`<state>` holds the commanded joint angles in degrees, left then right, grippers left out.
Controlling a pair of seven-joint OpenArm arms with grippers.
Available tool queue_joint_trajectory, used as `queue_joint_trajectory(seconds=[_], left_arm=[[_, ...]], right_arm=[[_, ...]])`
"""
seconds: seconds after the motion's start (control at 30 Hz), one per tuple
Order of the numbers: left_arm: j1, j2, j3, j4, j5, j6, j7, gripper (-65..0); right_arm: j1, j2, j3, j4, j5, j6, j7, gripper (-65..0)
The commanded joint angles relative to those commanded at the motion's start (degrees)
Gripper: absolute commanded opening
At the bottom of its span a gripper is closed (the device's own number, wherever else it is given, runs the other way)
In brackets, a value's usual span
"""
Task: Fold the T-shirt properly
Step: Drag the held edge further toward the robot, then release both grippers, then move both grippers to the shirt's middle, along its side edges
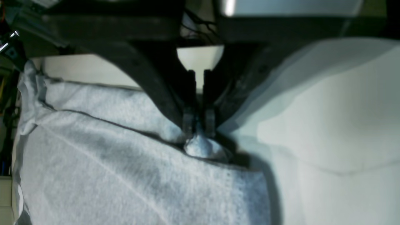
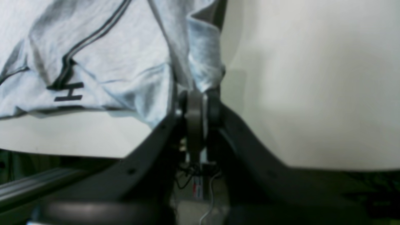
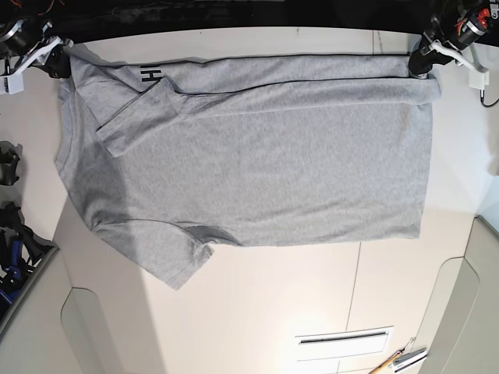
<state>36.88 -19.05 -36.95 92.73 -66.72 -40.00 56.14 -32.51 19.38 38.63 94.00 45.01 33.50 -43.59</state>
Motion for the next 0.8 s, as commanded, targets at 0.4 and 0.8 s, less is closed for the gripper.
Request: queue_joint_trajectory(seconds=[0.4, 0.8], left_arm=[[0.59, -0.02, 0.00, 0.00, -0.37, 0.00, -1.46, -39.9], [0.57, -0.04, -10.93, 0.00, -4.13, 0.00, -1.46, -24.9]], right_arm=[[-0.24, -0.02, 0.04, 0.02, 0.04, -0.31, 0.81, -47.0], [3.65, -0.02, 7.04, 0.02, 3.23, -0.33, 3.15, -35.9]])
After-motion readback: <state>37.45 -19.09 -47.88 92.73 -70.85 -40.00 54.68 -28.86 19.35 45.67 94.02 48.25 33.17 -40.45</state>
